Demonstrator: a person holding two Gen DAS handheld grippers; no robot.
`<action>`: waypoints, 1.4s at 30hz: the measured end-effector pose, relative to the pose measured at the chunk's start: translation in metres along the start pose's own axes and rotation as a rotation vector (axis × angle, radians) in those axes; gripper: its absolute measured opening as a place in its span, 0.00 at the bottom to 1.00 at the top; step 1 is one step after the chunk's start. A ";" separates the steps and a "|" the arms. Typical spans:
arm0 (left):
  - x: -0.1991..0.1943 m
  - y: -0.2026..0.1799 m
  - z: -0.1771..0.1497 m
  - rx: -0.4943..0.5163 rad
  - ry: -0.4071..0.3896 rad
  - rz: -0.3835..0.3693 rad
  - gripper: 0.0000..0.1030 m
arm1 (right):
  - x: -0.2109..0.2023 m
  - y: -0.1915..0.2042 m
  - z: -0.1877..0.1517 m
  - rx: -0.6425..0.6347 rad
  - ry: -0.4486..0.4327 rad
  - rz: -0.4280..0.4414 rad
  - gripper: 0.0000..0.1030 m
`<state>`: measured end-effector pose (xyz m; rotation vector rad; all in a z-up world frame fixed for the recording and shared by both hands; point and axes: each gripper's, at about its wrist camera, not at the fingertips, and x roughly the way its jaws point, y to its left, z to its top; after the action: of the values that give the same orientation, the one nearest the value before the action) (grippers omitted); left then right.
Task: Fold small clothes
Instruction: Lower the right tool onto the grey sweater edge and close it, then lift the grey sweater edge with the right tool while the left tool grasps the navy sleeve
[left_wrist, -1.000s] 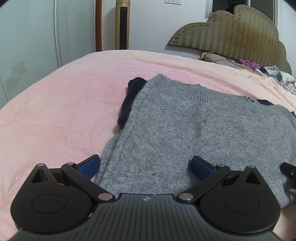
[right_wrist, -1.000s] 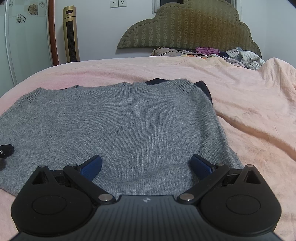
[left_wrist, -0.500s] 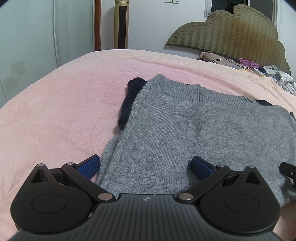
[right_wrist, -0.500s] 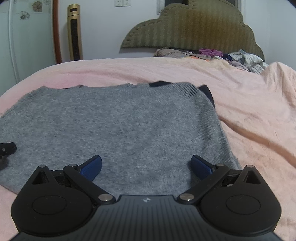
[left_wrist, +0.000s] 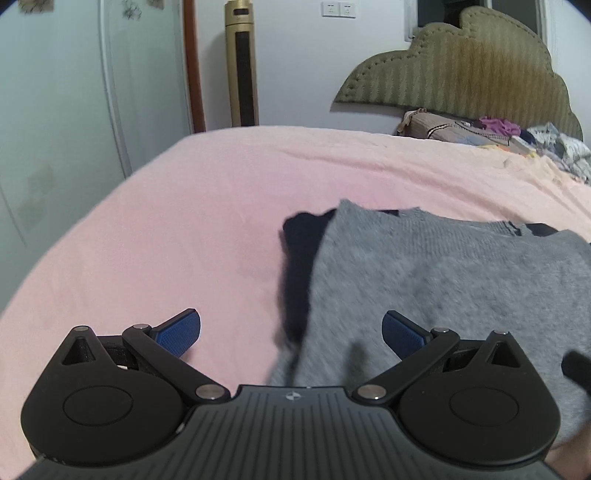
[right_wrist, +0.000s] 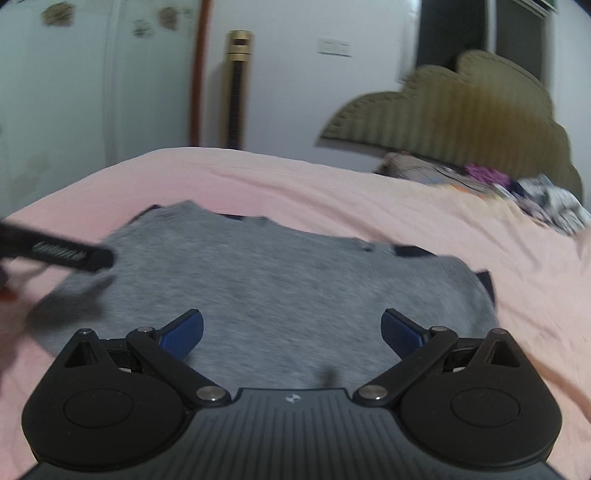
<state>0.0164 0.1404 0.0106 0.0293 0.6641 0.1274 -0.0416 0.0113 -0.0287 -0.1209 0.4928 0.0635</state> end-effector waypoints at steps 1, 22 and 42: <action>0.003 0.003 0.005 0.015 0.002 0.001 1.00 | -0.002 0.007 0.001 -0.017 -0.004 0.014 1.00; 0.140 0.057 0.067 -0.302 0.340 -0.531 1.00 | 0.017 0.156 -0.030 -0.572 -0.057 0.048 0.99; 0.130 0.017 0.104 -0.332 0.249 -0.494 0.16 | 0.018 0.127 -0.003 -0.322 -0.116 0.185 0.10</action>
<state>0.1801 0.1753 0.0144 -0.4744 0.8727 -0.2403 -0.0387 0.1369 -0.0528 -0.3852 0.3735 0.3298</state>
